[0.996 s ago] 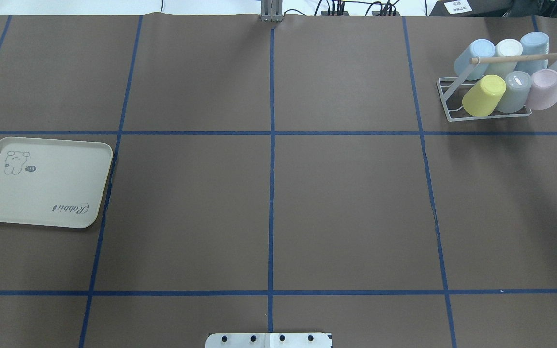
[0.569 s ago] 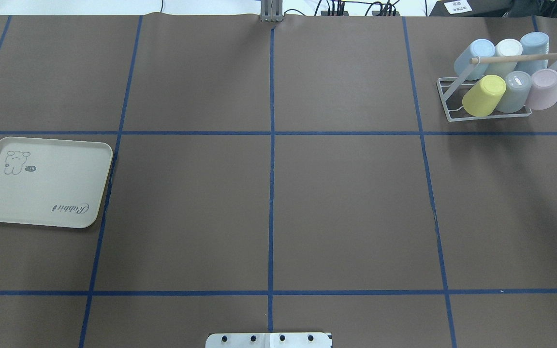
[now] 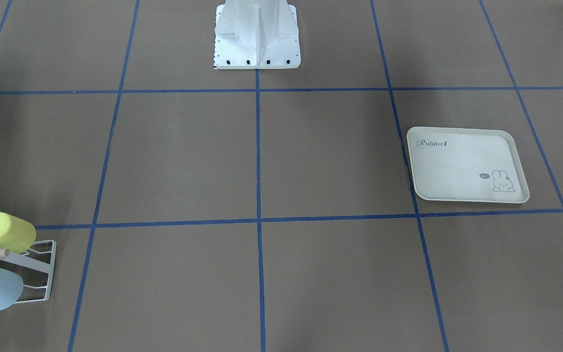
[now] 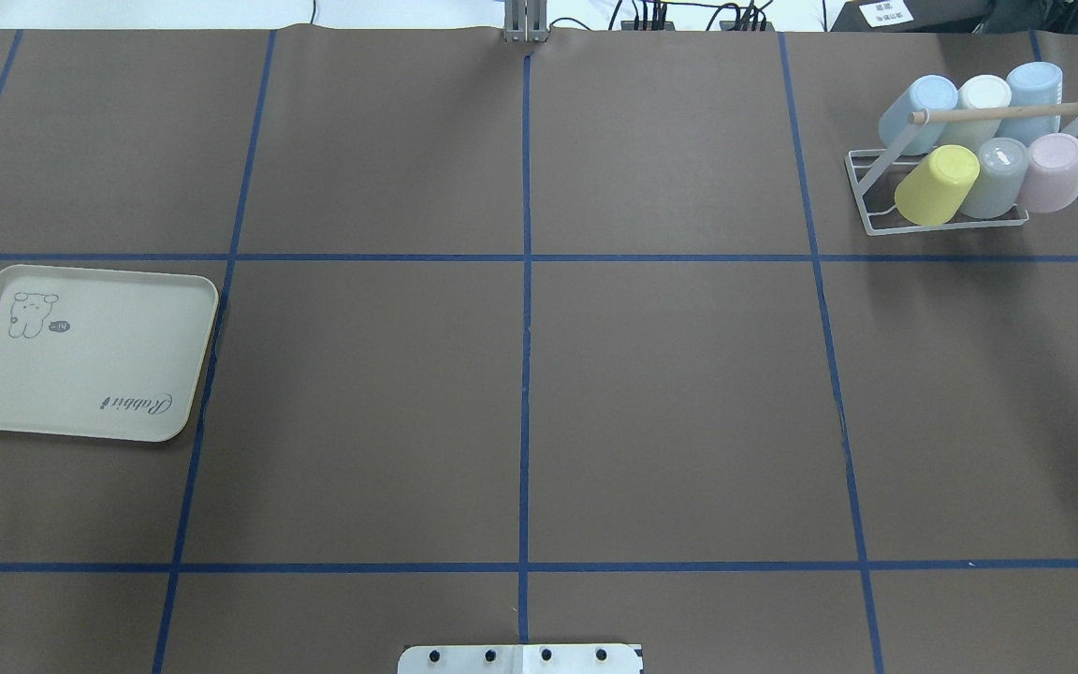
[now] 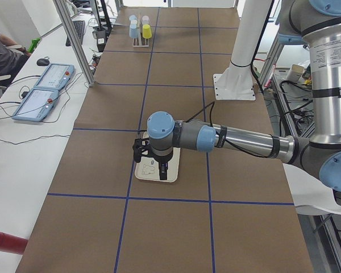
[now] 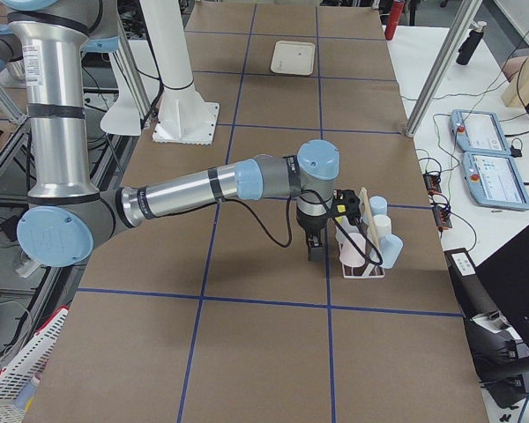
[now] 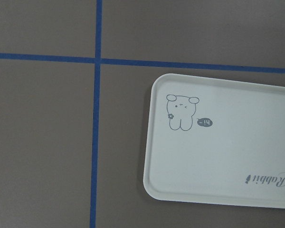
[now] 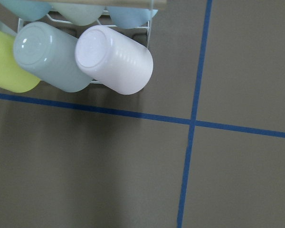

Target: Transfer IKEA cup to right arm and place on rack

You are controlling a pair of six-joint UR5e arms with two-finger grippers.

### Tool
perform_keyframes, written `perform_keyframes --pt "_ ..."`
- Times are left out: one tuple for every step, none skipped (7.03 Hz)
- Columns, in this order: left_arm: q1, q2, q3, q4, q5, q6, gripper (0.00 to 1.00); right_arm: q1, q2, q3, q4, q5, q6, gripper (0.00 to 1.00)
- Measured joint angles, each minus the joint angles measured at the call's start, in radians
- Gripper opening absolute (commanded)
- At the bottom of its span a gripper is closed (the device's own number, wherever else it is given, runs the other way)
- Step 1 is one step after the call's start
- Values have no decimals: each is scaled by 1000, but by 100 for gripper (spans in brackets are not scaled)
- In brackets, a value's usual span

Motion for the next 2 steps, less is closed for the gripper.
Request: perform_keyframes --pt "-14 -2 17 1 6 0 100 8 -14 0 1 5 0 99" --pt "-38 -4 34 2 15 -1 100 11 -20 -1 1 9 0 99"
